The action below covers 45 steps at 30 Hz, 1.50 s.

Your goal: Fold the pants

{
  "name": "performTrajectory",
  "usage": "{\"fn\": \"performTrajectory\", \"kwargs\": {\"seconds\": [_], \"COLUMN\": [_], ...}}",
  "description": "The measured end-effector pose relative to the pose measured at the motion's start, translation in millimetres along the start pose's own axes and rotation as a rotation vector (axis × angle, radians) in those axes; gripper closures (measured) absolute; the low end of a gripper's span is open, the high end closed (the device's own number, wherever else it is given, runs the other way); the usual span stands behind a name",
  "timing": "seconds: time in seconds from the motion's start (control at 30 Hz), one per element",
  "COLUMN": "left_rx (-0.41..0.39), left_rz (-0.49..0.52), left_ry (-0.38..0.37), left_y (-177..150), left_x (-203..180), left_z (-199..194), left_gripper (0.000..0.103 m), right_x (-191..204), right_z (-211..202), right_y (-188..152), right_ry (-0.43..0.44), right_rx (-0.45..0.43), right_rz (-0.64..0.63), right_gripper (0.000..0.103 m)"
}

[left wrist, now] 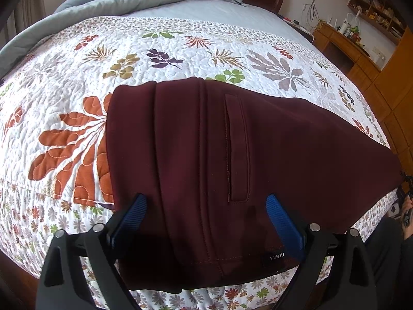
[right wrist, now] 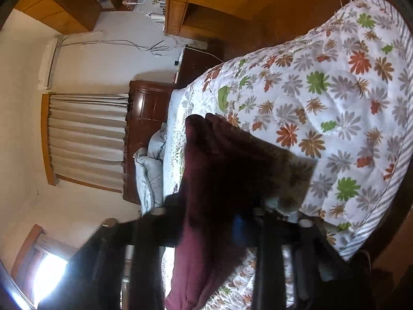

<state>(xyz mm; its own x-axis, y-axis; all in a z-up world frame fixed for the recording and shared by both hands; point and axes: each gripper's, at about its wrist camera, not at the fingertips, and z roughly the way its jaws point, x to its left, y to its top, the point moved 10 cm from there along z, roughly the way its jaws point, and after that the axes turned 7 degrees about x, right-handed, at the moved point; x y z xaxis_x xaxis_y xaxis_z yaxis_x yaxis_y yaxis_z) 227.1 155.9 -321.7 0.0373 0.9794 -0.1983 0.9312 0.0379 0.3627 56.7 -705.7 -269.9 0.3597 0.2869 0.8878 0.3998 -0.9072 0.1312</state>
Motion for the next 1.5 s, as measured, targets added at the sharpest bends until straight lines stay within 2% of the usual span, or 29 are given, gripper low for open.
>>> {"fn": "performTrajectory", "kwargs": {"seconds": [0.17, 0.43, 0.6, 0.93, 1.3, 1.5], "left_rx": [-0.007, -0.027, -0.045, -0.106, -0.177, -0.207], "left_rz": [-0.007, -0.019, -0.029, -0.055, -0.076, -0.088], "left_ry": [-0.016, -0.042, -0.064, -0.141, -0.222, -0.259], "left_y": [-0.1, 0.1, -1.1, 0.2, 2.7, 1.0], "left_x": [0.5, 0.5, 0.3, 0.6, 1.2, 3.2], "left_z": [-1.1, -4.6, -8.6, -22.7, -38.7, -46.9], "left_gripper": [0.008, 0.008, 0.008, 0.008, 0.008, 0.008], "right_x": [19.0, 93.1, 145.4, 216.8, 273.2, 287.8], "right_z": [1.7, 7.8, 19.4, 34.3, 61.6, 81.7], "right_y": [-2.6, -16.4, -31.5, -81.8, -139.9, -166.8], "right_ry": [-0.086, -0.23, -0.276, -0.354, -0.428, -0.441], "right_rx": [-0.015, -0.06, -0.066, -0.062, -0.052, -0.015], "right_rz": [-0.086, -0.318, -0.461, -0.715, -0.955, -1.032], "right_gripper": [0.084, 0.085, 0.085, 0.085, 0.085, 0.085]}}
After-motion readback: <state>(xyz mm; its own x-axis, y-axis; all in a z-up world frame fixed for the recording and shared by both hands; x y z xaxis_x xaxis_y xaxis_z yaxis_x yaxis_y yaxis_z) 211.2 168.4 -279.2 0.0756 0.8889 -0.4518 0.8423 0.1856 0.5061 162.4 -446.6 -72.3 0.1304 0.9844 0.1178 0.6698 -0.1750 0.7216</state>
